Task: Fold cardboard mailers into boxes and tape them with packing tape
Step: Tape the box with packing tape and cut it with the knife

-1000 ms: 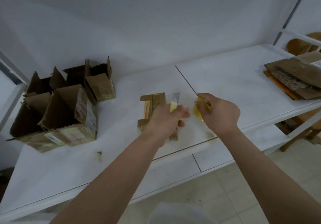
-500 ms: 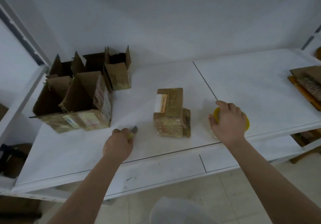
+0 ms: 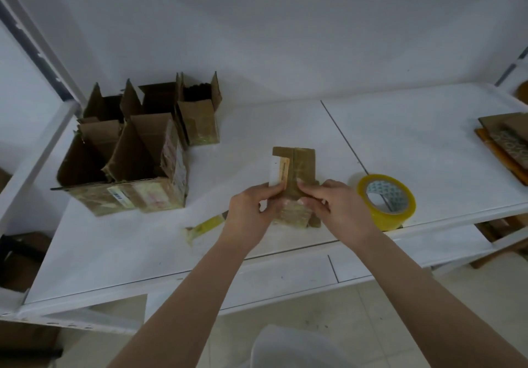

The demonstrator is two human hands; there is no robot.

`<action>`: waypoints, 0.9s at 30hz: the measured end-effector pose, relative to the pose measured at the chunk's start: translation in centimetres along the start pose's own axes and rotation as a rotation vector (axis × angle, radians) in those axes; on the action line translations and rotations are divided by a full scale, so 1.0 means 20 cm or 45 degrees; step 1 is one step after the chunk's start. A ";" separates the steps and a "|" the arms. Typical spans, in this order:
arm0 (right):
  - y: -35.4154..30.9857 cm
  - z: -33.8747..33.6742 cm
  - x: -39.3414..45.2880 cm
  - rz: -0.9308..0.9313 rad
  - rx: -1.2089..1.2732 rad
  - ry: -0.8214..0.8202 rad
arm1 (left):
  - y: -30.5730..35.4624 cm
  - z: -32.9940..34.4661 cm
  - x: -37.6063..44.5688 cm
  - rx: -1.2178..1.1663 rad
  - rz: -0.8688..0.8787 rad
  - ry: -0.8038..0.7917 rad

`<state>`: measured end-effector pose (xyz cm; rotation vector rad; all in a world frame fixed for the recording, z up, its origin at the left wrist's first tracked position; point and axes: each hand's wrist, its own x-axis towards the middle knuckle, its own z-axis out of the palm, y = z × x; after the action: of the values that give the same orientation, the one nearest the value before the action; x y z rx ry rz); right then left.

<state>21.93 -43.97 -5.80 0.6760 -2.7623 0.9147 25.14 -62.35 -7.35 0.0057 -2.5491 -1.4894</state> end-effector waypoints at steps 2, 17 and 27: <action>0.02 -0.01 -0.01 -0.012 0.047 0.015 | 0.00 0.01 0.01 0.046 0.025 0.008; -0.02 0.05 -0.01 -0.188 -0.040 0.201 | -0.04 -0.01 0.01 0.078 0.137 0.046; -0.01 0.05 0.01 -0.152 -0.002 0.208 | -0.13 -0.10 0.03 -0.052 0.163 -0.059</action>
<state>21.93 -44.71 -6.38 0.7230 -2.5507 0.9000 24.66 -65.44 -8.52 -0.1961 -2.5015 -1.5098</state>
